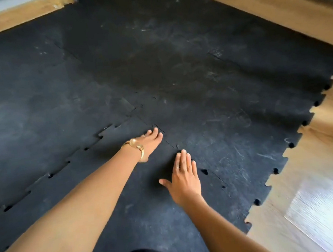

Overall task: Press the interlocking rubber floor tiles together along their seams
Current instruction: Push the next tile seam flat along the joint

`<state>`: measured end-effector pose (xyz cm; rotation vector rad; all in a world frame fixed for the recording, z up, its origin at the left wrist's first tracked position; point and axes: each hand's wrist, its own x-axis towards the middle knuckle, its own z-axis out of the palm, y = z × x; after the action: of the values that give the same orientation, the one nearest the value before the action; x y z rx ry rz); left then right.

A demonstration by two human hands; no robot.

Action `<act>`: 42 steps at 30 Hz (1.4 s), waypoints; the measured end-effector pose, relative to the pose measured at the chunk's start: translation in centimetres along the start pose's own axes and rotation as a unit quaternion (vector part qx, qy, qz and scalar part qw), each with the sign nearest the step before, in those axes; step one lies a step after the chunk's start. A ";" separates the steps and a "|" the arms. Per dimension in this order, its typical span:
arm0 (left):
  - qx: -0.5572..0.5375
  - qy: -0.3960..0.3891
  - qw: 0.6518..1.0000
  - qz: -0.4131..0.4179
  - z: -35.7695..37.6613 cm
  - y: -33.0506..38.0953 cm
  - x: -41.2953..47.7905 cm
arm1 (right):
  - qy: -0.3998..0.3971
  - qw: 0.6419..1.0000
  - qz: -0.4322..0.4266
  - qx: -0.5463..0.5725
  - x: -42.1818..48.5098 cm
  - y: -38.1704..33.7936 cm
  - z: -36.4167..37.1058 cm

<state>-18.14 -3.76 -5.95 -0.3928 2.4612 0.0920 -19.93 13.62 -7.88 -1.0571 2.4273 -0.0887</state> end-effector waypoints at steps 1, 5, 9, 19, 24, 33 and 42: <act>-0.003 -0.012 0.999 0.031 0.8 0.9 -0.5 | 0.012 1.000 0.017 -0.004 -1.3 0.6 0.9; -0.044 -0.049 0.995 0.070 2.0 1.7 -0.9 | 0.009 0.999 0.031 0.003 -1.1 1.3 1.5; -0.039 -0.075 0.994 0.068 0.8 1.6 -0.8 | 0.015 1.000 0.017 0.014 -0.9 1.7 2.0; -0.092 -0.044 0.992 -0.075 1.8 6.9 -3.1 | -0.024 0.998 0.014 0.054 -2.9 2.3 0.7; -0.043 -0.005 0.998 -0.035 3.2 8.6 -2.8 | -0.044 0.986 0.144 0.068 -6.7 3.7 1.6; 0.081 0.006 0.997 0.019 2.8 10.1 -1.6 | -0.049 0.981 0.164 0.089 -5.7 3.6 1.4; 0.003 -0.082 0.997 0.002 2.2 12.1 -4.6 | -0.047 0.987 0.098 0.118 -9.0 6.0 0.4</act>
<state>-17.09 9.32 -5.28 -0.3629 2.3007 0.1148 -18.54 24.14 -6.04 -0.7005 2.3522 -0.2478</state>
